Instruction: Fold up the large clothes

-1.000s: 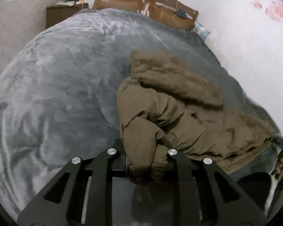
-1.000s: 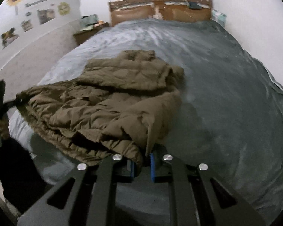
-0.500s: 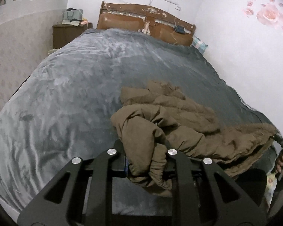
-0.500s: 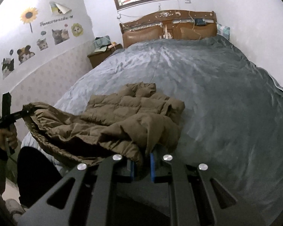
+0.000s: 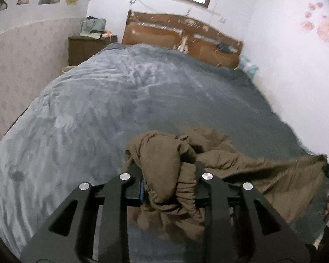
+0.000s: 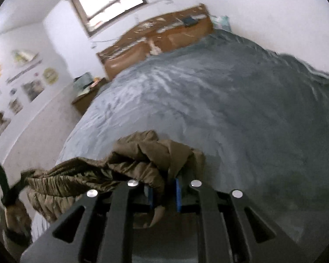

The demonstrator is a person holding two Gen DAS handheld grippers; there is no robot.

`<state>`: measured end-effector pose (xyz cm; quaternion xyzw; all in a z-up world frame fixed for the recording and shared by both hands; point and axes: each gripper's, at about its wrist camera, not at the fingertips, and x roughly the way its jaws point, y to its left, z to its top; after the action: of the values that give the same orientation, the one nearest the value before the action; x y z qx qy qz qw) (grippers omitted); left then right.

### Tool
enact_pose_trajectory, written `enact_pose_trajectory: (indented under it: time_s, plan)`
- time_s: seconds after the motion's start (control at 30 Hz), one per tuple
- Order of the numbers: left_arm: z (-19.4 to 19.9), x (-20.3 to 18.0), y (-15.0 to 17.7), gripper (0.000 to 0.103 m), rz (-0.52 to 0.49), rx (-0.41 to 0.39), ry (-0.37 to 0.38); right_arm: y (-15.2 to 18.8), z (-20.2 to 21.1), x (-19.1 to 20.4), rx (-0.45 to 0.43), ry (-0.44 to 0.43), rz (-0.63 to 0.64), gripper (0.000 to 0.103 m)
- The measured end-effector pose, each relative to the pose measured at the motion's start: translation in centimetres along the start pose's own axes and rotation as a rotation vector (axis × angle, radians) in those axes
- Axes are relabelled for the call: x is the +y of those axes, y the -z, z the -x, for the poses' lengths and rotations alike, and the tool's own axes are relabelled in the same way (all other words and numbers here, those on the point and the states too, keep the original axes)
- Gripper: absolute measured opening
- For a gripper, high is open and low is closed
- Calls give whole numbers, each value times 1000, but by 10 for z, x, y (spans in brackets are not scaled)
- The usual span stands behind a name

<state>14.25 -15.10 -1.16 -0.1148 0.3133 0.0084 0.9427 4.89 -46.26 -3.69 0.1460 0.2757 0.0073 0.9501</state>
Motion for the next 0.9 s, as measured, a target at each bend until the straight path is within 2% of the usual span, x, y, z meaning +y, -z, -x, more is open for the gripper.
enact_pose_trajectory:
  time_s: [0.1,0.2,0.27,0.3,0.33,0.37,0.43,0.5,0.57,0.6,0.63,0.67,0.77,0.83,0.9]
  plan:
    - [-52,-1,-8,31,17,49,-23,-15,-58,1,51,76,-10,15]
    - [-94,2,-10,46,42,86,-12,-17,-114,-7,125,148,8,21]
    - [-116,10,-7,67,89,89,32,-9,-151,-13,182,182,31,24]
    - [-123,14,-5,74,101,84,28,-6,-161,-16,201,192,36,26]
    - [-128,19,-2,95,102,84,0,-2,-173,-18,233,199,47,27]
    - [-130,23,1,100,98,83,-32,1,-178,-19,252,200,54,28]
    - [-132,33,1,100,92,78,-32,5,-184,-23,282,168,70,30]
    - [-127,32,-5,100,70,53,-49,-1,-177,-30,281,98,40,34]
    - [-119,33,-9,100,58,31,-56,-5,-166,-42,279,-16,-44,60]
    - [-113,32,-11,100,59,22,-42,-6,-157,-46,256,-91,-85,86]
    - [-106,33,-12,100,68,11,-31,-8,-147,-49,224,-121,-107,95]
    - [-98,39,-11,100,83,6,-12,-9,-141,-49,202,-128,-113,95]
    - [-79,42,-13,100,175,3,139,-10,-119,-56,142,-210,-166,95]
    - [-57,52,-10,100,189,-40,168,-10,-105,-63,76,-202,-211,95]
    - [-46,52,-12,100,163,-56,138,-9,-99,-67,45,-162,-209,95]
